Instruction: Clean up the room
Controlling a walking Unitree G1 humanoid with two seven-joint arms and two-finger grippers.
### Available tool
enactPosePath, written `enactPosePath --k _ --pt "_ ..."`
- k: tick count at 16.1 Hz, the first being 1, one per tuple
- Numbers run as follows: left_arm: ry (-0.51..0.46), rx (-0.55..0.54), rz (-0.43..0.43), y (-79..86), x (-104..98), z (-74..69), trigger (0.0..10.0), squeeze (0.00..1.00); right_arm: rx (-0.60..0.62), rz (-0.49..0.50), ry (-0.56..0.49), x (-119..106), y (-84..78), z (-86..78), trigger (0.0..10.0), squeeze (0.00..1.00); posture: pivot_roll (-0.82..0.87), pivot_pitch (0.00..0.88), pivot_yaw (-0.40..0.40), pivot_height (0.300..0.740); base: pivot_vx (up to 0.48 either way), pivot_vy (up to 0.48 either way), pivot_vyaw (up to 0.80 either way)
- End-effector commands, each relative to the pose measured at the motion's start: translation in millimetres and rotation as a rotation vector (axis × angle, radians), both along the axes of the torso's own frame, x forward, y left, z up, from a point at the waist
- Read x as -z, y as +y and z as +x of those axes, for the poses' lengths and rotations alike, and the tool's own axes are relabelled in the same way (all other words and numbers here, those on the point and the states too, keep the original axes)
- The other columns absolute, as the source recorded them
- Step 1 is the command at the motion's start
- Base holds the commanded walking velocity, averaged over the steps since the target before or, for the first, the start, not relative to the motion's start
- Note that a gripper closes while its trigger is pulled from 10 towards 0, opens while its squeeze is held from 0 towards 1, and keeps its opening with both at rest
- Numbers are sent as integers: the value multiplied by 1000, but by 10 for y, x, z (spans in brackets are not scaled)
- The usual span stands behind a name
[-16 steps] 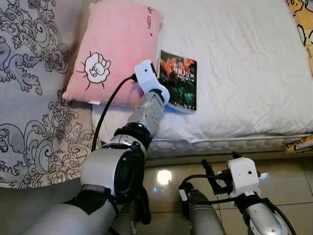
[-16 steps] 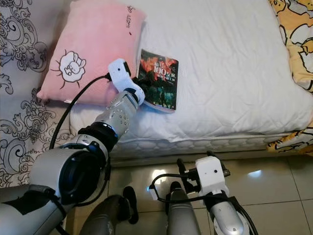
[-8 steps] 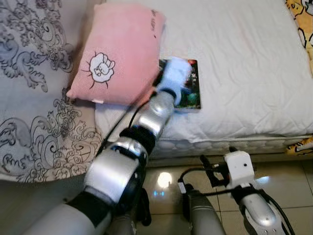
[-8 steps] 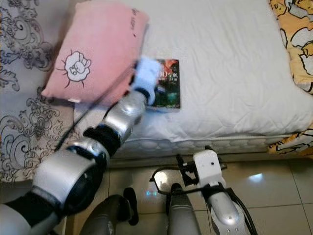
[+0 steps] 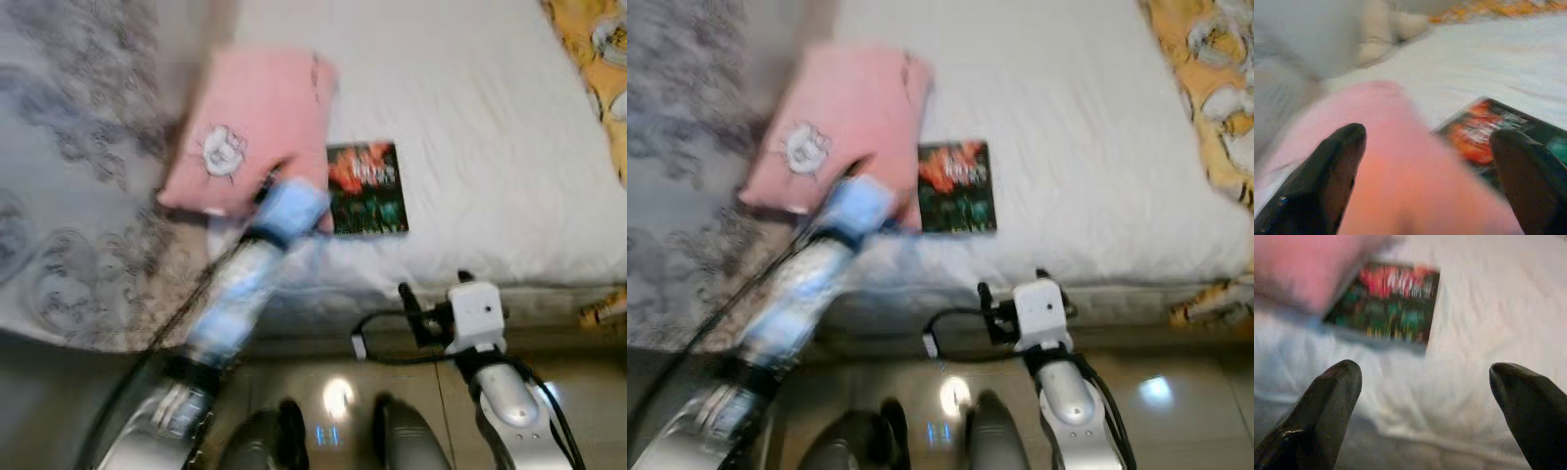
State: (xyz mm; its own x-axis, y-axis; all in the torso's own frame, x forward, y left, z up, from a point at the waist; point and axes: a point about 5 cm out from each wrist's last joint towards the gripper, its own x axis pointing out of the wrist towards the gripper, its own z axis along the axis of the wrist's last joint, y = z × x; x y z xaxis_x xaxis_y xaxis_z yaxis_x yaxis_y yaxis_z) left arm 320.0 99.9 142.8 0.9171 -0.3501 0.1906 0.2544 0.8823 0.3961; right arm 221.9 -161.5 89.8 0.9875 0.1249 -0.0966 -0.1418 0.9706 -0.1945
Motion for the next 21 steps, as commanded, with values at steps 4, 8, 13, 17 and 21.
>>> enactPosePath --k 4,8,13,17,21 --pt "100 -35 -228 144 140 -296 10000 0 86 41 -36 11 -78 257 10000 0 -160 0 73 740 0 0 0" --pt "243 -87 -281 223 432 -342 10000 0 102 21 -39 33 -150 430 10000 0 -181 0 66 740 0 -240 -745" --pt "303 -107 -316 116 490 -218 10000 0 115 23 -3 193 -161 381 10000 0 -189 0 69 740 0 -472 -741" --pt "326 -119 -300 146 550 -202 10000 0 115 16 13 241 -176 384 10000 0 -196 0 71 740 0 -470 -738" --pt "322 -118 -319 117 548 -182 10000 0 96 2 -12 234 -166 374 10000 0 -207 0 75 740 0 -465 -370"
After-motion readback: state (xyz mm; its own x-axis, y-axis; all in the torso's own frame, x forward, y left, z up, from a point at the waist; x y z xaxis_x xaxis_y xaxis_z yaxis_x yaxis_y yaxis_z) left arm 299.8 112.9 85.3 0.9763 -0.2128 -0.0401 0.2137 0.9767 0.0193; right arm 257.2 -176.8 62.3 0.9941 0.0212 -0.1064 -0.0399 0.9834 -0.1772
